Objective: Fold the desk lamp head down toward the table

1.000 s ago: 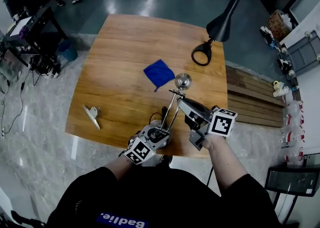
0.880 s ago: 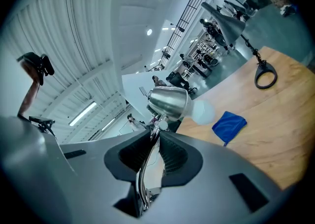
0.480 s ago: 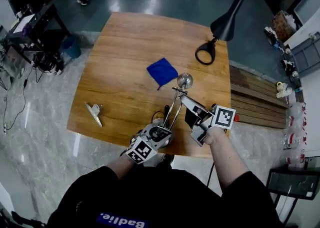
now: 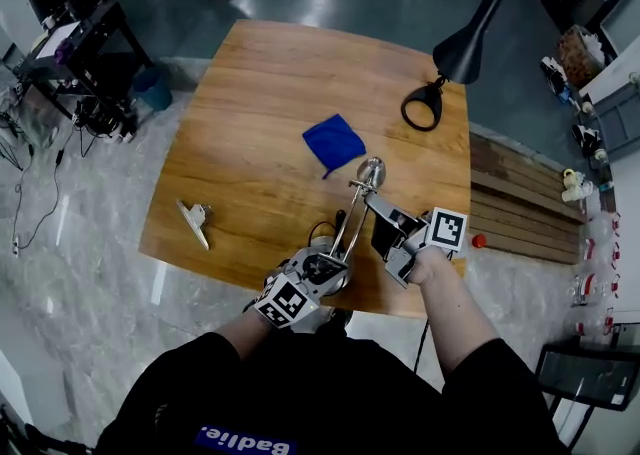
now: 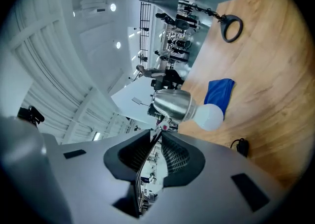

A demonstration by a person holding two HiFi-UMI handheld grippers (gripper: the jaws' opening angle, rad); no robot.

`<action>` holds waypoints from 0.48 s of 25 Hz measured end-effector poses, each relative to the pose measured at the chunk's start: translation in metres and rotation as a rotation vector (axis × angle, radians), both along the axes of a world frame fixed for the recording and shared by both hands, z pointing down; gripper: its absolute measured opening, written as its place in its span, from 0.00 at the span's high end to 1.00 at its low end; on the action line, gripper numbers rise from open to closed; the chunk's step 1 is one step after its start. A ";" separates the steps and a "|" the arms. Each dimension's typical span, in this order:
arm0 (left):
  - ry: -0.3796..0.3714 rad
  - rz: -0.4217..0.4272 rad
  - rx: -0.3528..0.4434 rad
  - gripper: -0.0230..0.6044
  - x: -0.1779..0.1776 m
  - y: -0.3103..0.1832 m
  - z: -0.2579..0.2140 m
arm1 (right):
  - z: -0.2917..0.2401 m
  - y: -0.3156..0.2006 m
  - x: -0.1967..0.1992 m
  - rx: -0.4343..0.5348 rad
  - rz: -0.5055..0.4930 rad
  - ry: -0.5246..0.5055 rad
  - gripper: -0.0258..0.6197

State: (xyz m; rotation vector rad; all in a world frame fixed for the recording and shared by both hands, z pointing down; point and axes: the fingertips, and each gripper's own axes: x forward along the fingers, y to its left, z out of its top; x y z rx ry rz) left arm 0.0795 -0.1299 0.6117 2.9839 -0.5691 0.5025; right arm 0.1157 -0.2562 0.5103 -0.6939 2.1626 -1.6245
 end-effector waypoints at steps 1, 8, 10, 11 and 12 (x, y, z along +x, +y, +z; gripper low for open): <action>0.001 -0.001 -0.001 0.71 0.000 0.000 0.000 | 0.003 0.000 0.001 -0.011 0.001 -0.011 0.86; -0.001 -0.009 -0.007 0.71 -0.001 -0.002 0.001 | 0.026 -0.002 0.002 -0.088 0.007 -0.072 0.84; -0.003 -0.011 -0.007 0.71 0.000 -0.001 0.001 | 0.034 0.000 0.003 -0.121 0.015 -0.100 0.83; -0.004 -0.010 -0.007 0.71 0.000 0.000 0.001 | 0.037 0.001 0.003 -0.133 0.020 -0.115 0.83; -0.005 -0.010 -0.006 0.71 0.001 0.001 0.002 | 0.039 0.002 0.004 -0.140 0.024 -0.126 0.83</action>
